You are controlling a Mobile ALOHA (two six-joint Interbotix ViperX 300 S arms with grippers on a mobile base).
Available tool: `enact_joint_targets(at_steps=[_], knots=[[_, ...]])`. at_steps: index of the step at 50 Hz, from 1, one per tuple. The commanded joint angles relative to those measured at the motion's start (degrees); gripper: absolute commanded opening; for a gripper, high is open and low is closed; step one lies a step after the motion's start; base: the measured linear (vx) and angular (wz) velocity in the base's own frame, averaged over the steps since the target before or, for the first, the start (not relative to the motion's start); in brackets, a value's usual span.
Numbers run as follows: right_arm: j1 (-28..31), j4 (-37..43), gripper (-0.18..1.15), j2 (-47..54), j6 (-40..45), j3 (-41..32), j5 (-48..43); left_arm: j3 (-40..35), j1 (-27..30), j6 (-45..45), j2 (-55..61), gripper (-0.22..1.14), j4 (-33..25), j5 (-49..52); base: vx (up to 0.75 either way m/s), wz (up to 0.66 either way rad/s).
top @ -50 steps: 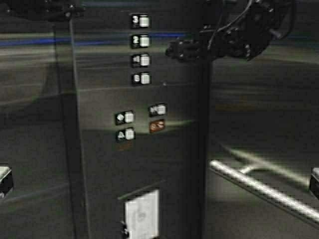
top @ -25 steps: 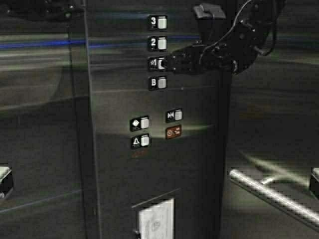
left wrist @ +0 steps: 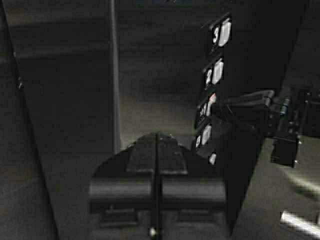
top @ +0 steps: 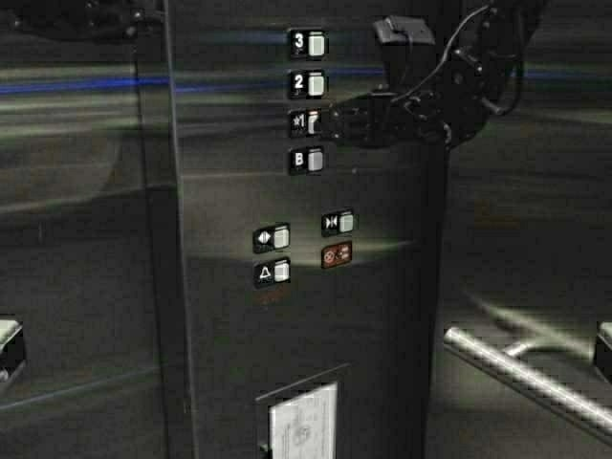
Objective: Navigate to elevator, push the call button, then enter the elevator
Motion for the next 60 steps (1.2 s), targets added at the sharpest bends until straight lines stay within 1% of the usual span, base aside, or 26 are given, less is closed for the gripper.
enact_joint_targets(at_steps=[1, 8, 14, 19, 26, 29, 40, 48, 60], knots=[[-0.18, 0.35, 0.06, -0.44, 0.0, -3.6, -0.35, -0.44, 0.0, 0.18, 0.09, 0.02, -0.09, -0.35, -0.01, -0.02], [-0.26, 0.26, 0.06, -0.7, 0.0, -4.04, -0.44, -0.44, -0.09, 0.18, 0.62, 0.02, -0.09, -0.35, -0.02, -0.03], [-0.26, 0.26, 0.06, -2.11, 0.0, -1.41, -0.79, -0.62, -0.09, 0.18, 0.7, 0.02, -0.09, -0.35, -0.03, -0.02], [-0.44, 0.35, 0.06, -4.83, -0.09, 2.72, -2.72, -0.62, -0.09, 0.18, 0.7, 0.02, -0.09, -0.35, -0.02, -0.01], [-1.23, 0.26, 0.06, -10.11, -0.09, 11.25, -6.24, -0.79, -0.09, 0.18, 0.62, 0.02, -0.09, -0.35, 0.0, -0.01], [-1.41, 0.35, 0.06, -11.6, -0.09, 13.8, -7.38, -0.88, -0.09, 0.18, 0.7, 0.02, -0.09, -0.35, 0.0, 0.0], [-1.32, 0.26, 0.06, -16.0, 0.26, 18.37, -8.96, -0.7, -0.09, 0.26, 0.88, 0.02, -0.09, -0.35, -0.01, -0.01], [-1.58, 2.2, 0.06, -19.34, 0.26, 21.8, -5.89, -0.53, 0.0, 0.26, 1.14, 0.02, 0.0, -0.26, -0.02, -0.02], [-1.58, 3.16, 0.06, -31.11, 0.26, 29.79, 1.14, -0.53, -0.09, 0.18, 2.46, 0.02, -0.09, -0.26, -0.03, -0.02]])
